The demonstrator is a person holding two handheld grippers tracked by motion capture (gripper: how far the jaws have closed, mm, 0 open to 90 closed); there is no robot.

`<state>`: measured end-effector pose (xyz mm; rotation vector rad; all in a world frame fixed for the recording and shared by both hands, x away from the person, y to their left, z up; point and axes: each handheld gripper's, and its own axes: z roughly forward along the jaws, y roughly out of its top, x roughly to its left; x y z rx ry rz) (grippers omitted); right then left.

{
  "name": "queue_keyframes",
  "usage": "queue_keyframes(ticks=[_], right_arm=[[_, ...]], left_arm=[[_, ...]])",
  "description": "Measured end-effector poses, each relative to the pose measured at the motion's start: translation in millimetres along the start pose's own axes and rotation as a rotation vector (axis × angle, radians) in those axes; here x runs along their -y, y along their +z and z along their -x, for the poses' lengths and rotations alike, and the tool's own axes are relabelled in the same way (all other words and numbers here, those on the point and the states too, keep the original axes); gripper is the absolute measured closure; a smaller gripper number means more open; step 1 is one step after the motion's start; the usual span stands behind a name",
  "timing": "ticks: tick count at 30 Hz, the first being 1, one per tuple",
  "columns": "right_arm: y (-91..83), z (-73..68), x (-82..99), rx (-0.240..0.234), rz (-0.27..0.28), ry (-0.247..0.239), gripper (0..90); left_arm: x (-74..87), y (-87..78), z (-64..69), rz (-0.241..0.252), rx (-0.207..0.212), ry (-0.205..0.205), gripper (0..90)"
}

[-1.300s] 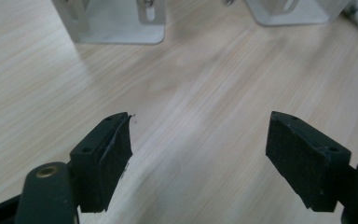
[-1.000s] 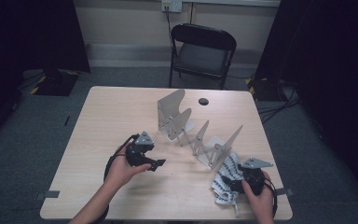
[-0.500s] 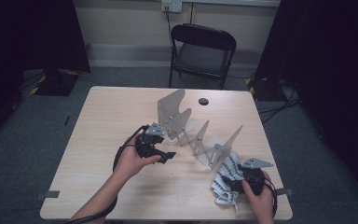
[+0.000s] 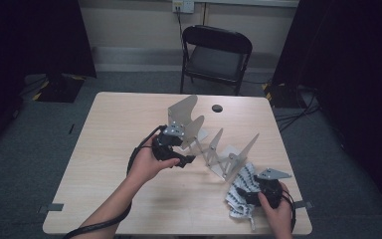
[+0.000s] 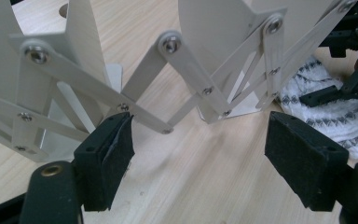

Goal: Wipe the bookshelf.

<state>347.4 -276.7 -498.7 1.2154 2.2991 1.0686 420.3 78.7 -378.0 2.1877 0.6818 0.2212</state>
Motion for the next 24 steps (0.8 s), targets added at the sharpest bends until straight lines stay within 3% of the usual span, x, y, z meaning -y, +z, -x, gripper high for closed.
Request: queue_keyframes(ticks=[11,24], right_arm=[[0.0,0.0,0.0,0.0,0.0,0.0,12.6],[0.0,0.0,0.0,0.0,0.0,0.0,12.5]], left_arm=[[-14.2,4.6,2.5,0.002,0.019,-0.003,24.4],[-27.9,6.8,6.2,0.002,0.01,0.005,25.9]])
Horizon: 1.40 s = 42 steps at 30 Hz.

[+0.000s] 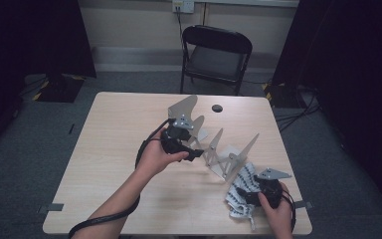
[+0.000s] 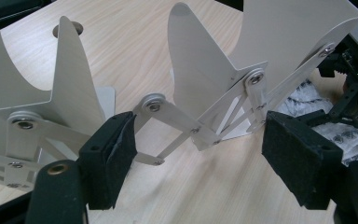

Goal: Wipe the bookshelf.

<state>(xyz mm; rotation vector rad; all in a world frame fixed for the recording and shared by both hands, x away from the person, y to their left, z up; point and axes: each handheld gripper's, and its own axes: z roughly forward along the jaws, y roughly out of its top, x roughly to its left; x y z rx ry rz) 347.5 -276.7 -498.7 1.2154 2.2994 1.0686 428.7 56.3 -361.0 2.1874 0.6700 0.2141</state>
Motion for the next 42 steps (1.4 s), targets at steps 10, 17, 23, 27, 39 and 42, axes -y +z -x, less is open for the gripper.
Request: queue_keyframes(ticks=[10,17,23,27,39,42], right_arm=[[0.1,0.2,0.0,-0.002,0.001,0.0,12.5],[0.0,0.1,0.0,-0.001,0.0,0.0,12.6],[0.0,0.2,0.0,-0.002,0.001,0.0,12.5],[0.0,0.2,0.0,-0.002,0.001,0.0,12.6],[0.0,0.2,0.0,-0.002,0.001,0.0,12.6],[0.0,0.1,0.0,-0.001,0.0,0.001,12.5]], left_arm=[[-12.6,2.0,5.3,0.002,0.0,0.011,26.8],[-20.8,7.2,4.0,-0.004,0.003,-0.004,28.3],[-27.3,7.3,4.6,-0.004,-0.01,0.007,28.3],[-27.1,6.0,5.3,-0.006,-0.011,0.01,29.6],[-37.7,7.6,9.7,0.002,-0.009,0.007,32.0],[-39.8,11.5,9.4,-0.01,-0.016,0.008,34.3]])
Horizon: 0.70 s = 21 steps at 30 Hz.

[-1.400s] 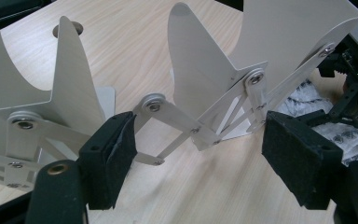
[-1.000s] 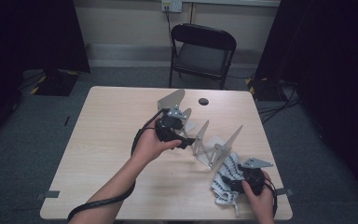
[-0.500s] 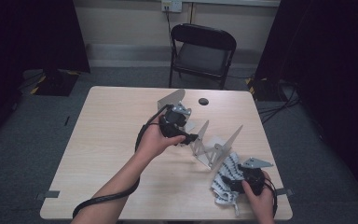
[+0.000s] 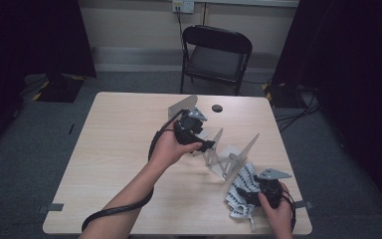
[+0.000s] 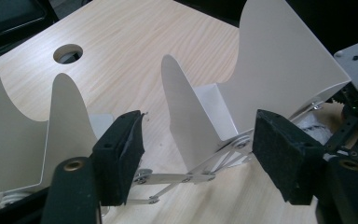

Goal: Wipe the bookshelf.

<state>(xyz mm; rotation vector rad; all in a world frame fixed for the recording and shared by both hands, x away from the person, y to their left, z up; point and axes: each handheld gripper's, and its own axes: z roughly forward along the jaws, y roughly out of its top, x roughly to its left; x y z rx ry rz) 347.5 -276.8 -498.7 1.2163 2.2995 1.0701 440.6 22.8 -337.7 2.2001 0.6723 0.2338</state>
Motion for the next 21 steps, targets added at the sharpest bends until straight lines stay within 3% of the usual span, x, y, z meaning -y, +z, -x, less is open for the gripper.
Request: queue_keyframes(ticks=[3,10,14,21], right_arm=[[0.1,0.0,0.0,0.0,0.001,-0.001,12.6],[0.1,0.1,0.0,-0.001,0.001,-0.001,12.5],[0.1,0.0,0.0,0.0,0.001,0.0,12.5],[0.1,0.1,0.0,0.0,0.001,0.0,12.5]], left_arm=[[-0.1,6.8,-0.7,-0.004,-0.008,-0.006,36.6],[-3.8,15.9,1.7,0.009,0.021,-0.052,39.1],[-5.6,16.1,3.8,0.008,0.022,-0.037,40.5],[-5.5,21.0,5.8,-0.001,0.02,-0.051,40.9]])
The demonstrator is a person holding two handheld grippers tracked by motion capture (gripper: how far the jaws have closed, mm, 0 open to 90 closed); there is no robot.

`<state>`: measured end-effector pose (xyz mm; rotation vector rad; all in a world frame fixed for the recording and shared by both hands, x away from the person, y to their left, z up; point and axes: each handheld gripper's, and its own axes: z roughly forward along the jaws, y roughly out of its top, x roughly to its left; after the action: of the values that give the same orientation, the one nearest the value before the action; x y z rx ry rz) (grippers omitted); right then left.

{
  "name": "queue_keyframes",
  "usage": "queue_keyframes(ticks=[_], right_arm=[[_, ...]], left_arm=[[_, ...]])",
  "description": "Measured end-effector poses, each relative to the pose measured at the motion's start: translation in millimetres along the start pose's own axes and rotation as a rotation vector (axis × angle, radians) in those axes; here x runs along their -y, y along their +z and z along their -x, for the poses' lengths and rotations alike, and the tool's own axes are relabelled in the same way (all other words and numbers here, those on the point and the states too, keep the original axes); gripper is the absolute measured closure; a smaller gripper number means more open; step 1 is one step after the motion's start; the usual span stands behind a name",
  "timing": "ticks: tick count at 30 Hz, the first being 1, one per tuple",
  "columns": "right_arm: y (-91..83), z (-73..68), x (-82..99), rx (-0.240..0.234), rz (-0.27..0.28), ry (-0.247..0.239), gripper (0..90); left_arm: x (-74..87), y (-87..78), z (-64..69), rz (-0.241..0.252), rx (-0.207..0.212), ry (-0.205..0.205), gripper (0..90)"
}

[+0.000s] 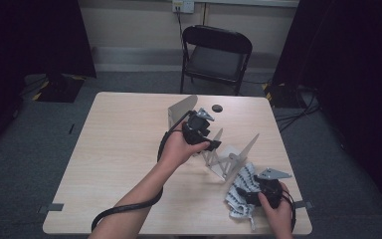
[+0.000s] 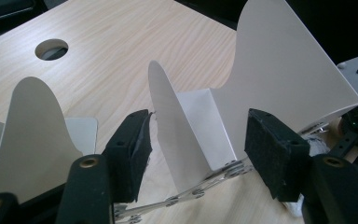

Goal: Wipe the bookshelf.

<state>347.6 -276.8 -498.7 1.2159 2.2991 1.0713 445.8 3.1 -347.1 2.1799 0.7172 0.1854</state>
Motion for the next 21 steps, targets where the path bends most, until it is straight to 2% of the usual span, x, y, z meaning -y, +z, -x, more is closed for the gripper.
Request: queue_keyframes(ticks=[4,10,14,16,21], right_arm=[[0.0,0.0,0.0,0.0,0.0,0.0,12.5],[0.0,0.1,0.0,-0.001,0.0,0.0,12.5],[0.0,0.3,-0.1,-0.002,0.0,0.0,12.5],[0.1,0.2,-0.1,-0.002,0.0,0.0,12.5],[0.1,0.2,0.0,-0.001,0.0,0.0,12.5]], left_arm=[[-1.2,3.2,-0.3,-0.019,-0.019,-0.011,45.1],[-1.0,7.7,-1.6,-0.04,-0.064,-0.02,61.7],[-1.9,8.4,0.2,-0.047,-0.038,-0.06,73.6],[-4.0,8.7,4.5,-0.061,-0.054,-0.053,80.8],[-5.3,7.9,8.7,-0.074,-0.075,-0.065,85.5]])
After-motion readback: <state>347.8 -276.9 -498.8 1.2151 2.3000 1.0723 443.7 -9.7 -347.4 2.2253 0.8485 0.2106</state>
